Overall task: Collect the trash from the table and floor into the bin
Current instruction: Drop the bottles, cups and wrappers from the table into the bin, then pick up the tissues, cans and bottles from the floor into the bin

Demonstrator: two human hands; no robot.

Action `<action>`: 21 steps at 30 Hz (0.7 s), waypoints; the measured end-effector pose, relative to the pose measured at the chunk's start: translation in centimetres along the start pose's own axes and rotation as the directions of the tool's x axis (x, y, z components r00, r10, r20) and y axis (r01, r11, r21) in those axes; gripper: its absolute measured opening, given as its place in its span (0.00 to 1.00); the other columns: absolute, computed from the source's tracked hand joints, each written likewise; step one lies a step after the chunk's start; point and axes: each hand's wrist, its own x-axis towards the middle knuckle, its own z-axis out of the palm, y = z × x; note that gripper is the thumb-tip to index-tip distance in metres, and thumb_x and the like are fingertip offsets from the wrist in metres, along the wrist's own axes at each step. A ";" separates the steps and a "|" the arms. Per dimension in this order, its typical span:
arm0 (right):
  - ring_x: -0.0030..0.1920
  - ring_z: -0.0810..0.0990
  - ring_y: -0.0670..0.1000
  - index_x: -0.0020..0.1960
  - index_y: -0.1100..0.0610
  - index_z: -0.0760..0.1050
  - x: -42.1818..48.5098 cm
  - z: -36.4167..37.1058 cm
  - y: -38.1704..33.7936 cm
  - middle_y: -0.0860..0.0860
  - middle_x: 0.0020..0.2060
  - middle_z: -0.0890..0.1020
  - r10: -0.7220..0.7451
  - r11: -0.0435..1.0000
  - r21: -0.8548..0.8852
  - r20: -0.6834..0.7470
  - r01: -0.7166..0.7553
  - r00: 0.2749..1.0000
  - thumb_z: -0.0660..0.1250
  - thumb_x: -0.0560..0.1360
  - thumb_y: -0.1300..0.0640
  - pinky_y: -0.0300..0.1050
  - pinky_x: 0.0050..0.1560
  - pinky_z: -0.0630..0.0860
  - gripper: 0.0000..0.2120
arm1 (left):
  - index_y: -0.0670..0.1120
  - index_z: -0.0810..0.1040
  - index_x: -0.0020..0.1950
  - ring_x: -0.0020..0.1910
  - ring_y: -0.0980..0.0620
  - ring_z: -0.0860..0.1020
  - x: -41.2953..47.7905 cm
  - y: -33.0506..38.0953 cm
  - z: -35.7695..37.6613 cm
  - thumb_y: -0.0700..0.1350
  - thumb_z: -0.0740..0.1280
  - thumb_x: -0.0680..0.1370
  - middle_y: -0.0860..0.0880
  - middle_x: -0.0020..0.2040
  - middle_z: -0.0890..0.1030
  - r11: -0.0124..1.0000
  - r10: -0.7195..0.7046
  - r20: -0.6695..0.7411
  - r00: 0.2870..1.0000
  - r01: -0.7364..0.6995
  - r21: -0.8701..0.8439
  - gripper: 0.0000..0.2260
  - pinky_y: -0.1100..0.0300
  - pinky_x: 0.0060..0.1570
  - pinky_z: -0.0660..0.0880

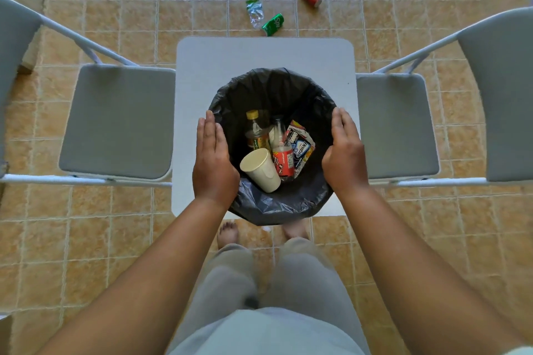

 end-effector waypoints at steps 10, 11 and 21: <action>0.75 0.65 0.59 0.75 0.68 0.63 -11.0 0.2 -2.0 0.63 0.74 0.67 0.368 0.929 0.066 -0.235 -0.363 0.900 0.55 0.71 0.78 0.31 0.72 0.53 0.32 | 0.34 0.59 0.76 0.79 0.43 0.50 0.4 -1.1 -1.7 0.22 0.58 0.70 0.42 0.80 0.54 0.915 0.403 0.201 0.893 -0.401 -0.053 0.33 0.60 0.67 0.60; 0.75 0.65 0.60 0.75 0.68 0.63 -12.2 0.0 -2.1 0.63 0.74 0.66 0.388 0.921 0.075 -0.253 -0.382 0.886 0.55 0.70 0.79 0.28 0.72 0.51 0.32 | 0.34 0.59 0.76 0.79 0.43 0.50 -0.2 -0.9 -1.8 0.22 0.58 0.70 0.42 0.80 0.53 0.904 0.425 0.211 0.880 -0.423 -0.059 0.34 0.60 0.66 0.60; 0.71 0.72 0.59 0.73 0.68 0.67 -28.4 -1.1 -2.4 0.59 0.75 0.65 0.481 0.866 0.081 -0.402 -0.493 0.779 0.57 0.70 0.80 0.38 0.62 0.69 0.31 | 0.36 0.55 0.78 0.79 0.47 0.45 -11.2 -0.1 -2.9 0.23 0.61 0.71 0.45 0.80 0.48 0.780 0.616 0.314 0.723 -0.616 -0.110 0.36 0.55 0.71 0.57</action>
